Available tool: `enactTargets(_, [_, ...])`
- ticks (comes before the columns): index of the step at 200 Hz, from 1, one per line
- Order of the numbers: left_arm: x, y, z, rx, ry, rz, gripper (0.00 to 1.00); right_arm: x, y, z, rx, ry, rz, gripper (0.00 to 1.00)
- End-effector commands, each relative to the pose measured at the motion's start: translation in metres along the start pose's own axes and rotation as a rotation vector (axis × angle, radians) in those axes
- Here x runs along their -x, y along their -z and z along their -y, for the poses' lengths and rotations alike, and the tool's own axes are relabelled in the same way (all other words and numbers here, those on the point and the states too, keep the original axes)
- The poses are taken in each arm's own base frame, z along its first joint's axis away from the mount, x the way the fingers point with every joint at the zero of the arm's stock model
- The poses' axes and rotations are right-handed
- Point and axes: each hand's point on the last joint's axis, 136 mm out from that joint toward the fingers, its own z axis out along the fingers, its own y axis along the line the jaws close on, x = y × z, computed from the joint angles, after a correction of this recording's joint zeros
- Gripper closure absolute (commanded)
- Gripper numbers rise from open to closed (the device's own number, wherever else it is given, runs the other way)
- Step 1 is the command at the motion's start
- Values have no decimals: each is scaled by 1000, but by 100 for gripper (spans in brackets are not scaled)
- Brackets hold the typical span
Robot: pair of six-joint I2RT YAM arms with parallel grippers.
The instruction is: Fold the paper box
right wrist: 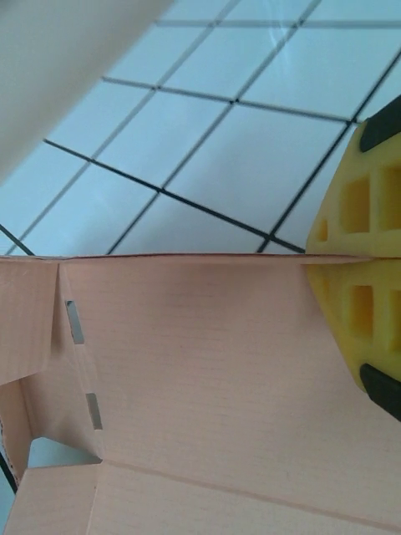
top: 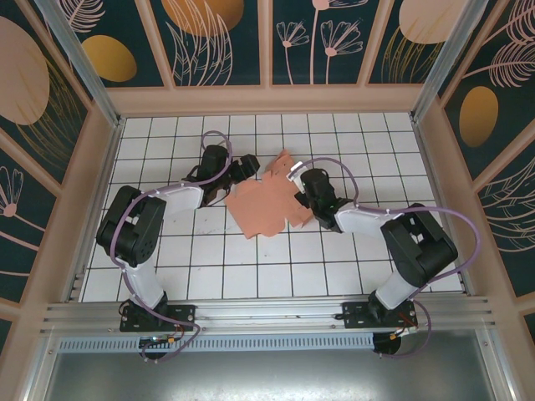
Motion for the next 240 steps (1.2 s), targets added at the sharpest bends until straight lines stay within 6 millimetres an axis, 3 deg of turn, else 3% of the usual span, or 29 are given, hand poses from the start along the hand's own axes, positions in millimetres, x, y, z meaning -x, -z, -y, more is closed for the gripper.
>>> enactTargets(1, [-1, -1, -7, -4, -4, -2, 15, 4, 2, 19, -174, 134, -3, 100])
enactTargets(93, [13, -1, -13, 18, -75, 38, 14, 30, 22, 20, -321, 388, 60, 100])
enactTargets(179, [13, -2, -10, -7, -131, 48, 12, 23, 18, 3, -402, 577, 31, 100])
enactTargets(240, [13, -28, -4, -65, -111, 9, 11, 32, 32, 14, -520, 607, 99, 100])
